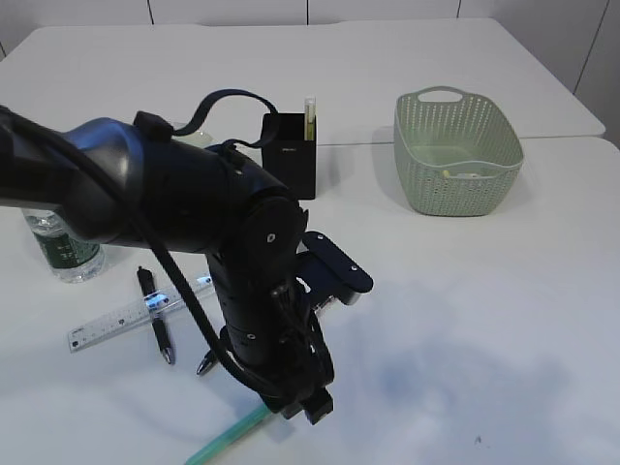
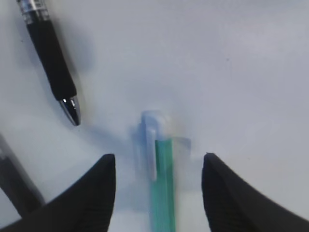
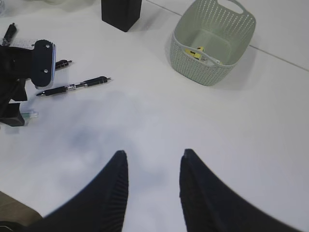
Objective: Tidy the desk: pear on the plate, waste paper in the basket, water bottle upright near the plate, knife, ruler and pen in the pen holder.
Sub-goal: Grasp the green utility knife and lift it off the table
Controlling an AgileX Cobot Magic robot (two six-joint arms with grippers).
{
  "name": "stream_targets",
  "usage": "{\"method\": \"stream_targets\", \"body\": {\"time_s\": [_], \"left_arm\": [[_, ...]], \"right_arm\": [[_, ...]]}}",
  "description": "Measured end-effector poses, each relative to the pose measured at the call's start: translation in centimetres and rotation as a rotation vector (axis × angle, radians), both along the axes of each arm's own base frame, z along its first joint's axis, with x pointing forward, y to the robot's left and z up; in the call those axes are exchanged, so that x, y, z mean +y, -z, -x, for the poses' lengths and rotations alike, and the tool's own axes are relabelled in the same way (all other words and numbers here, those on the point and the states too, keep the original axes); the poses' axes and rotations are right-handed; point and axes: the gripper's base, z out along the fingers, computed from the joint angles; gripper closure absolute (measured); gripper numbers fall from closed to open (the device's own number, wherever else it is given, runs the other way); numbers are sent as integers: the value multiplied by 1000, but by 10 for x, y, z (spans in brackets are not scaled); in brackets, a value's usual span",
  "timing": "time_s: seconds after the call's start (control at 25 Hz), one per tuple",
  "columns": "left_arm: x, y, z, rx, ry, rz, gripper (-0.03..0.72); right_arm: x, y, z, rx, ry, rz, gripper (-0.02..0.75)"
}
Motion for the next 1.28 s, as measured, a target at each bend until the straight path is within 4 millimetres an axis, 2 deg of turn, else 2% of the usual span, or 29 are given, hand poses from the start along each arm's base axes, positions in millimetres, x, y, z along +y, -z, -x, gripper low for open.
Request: {"method": "stream_targets", "body": {"time_s": [0.28,0.52,1.12,1.28], "left_arm": [[-6,15,-6,27,10,-35,283],[-12,9,-11,11,13,-18,283],[-9,10,-7,50,8,-50,289],[-9,16,-7,61,8,-62,306]], "right_arm": [[0,0,0,1,-1,-2,437],[0,1,0,4,-2,-3,437],[1,1,0,5,-3,-8,437],[1,1,0,6,-4,-10,437]]}}
